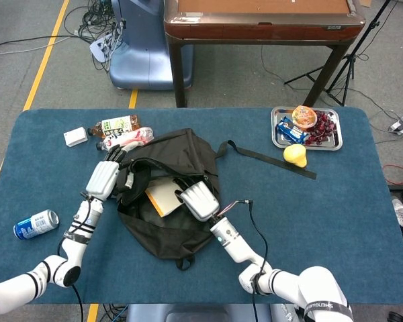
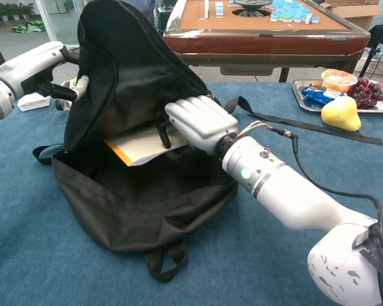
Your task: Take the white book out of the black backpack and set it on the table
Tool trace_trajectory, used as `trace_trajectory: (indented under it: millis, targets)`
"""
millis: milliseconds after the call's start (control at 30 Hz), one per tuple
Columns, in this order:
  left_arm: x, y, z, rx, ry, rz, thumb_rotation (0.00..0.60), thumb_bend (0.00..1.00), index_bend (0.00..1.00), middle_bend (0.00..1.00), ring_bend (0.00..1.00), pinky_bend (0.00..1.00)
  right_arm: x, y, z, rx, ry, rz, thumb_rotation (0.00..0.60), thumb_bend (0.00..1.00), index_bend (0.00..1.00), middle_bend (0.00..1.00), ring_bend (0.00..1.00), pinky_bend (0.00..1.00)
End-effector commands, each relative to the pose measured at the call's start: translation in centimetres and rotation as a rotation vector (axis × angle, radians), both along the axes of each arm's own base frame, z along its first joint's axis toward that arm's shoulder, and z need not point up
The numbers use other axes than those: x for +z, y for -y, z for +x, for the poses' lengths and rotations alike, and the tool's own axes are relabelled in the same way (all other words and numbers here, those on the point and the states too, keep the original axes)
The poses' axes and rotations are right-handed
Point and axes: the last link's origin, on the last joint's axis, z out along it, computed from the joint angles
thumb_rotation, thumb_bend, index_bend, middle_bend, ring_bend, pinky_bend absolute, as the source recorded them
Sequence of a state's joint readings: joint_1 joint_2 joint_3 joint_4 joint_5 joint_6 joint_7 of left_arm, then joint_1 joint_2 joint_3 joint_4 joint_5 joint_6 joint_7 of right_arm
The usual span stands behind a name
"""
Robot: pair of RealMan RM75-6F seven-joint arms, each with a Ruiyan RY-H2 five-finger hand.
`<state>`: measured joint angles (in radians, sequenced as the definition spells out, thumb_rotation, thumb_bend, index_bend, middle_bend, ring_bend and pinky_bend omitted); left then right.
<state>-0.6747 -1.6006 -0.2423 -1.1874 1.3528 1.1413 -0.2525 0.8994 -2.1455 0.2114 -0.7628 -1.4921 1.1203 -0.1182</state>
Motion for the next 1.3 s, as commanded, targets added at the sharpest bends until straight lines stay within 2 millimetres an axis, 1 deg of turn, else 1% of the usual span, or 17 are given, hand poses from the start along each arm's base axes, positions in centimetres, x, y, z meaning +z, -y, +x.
trace_trajectory:
  millis: [33, 167, 433, 767, 867, 1000, 1133, 1300]
  targets:
    - [0.1, 0.0, 0.0, 0.000, 0.000, 0.002, 0.600, 0.61, 0.53, 0.11, 0.09, 0.02, 0.3, 0.0, 0.1, 0.020, 0.000, -0.012, 0.600, 0.59, 0.63, 0.26, 0.13, 0.23]
    - [0.2, -0.1, -0.1, 0.002, -0.002, 0.006, 0.600, 0.61, 0.53, 0.11, 0.09, 0.02, 0.6, -0.3, -0.1, 0.048, 0.005, -0.017, 0.600, 0.62, 0.64, 0.26, 0.14, 0.23]
    - [0.3, -0.2, -0.1, 0.006, -0.007, 0.007, 0.600, 0.61, 0.53, 0.11, 0.09, 0.02, 1.4, -1.4, -0.2, 0.093, 0.034, -0.016, 0.600, 0.63, 0.65, 0.28, 0.16, 0.23]
    - [0.4, -0.6, 0.2, 0.010, -0.015, 0.007, 0.600, 0.61, 0.52, 0.11, 0.09, 0.02, 3.2, -2.9, 0.4, 0.134, 0.075, -0.016, 0.600, 0.65, 0.66, 0.29, 0.17, 0.23]
    - [0.5, -0.7, 0.3, 0.016, 0.002, 0.000, 0.600, 0.61, 0.52, 0.11, 0.09, 0.02, 3.8, -3.2, 0.5, 0.117, 0.104, -0.003, 0.600, 0.65, 0.67, 0.30, 0.18, 0.23]
    - [0.6, -0.7, 0.4, 0.017, 0.023, -0.005, 0.600, 0.61, 0.52, 0.11, 0.09, 0.02, 3.9, -3.4, 0.9, 0.076, 0.153, 0.027, 0.600, 0.66, 0.67, 0.30, 0.18, 0.23]
    - [1.0, -0.6, 0.5, 0.020, 0.050, 0.001, 0.600, 0.61, 0.52, 0.11, 0.09, 0.02, 3.8, -3.7, 1.8, 0.020, 0.231, 0.069, 0.600, 0.66, 0.67, 0.30, 0.19, 0.23]
    - [1.6, -0.7, 0.4, 0.028, 0.073, 0.002, 0.600, 0.61, 0.52, 0.11, 0.09, 0.02, 4.2, -3.7, 2.7, -0.021, 0.317, 0.118, 0.600, 0.66, 0.67, 0.30, 0.19, 0.23]
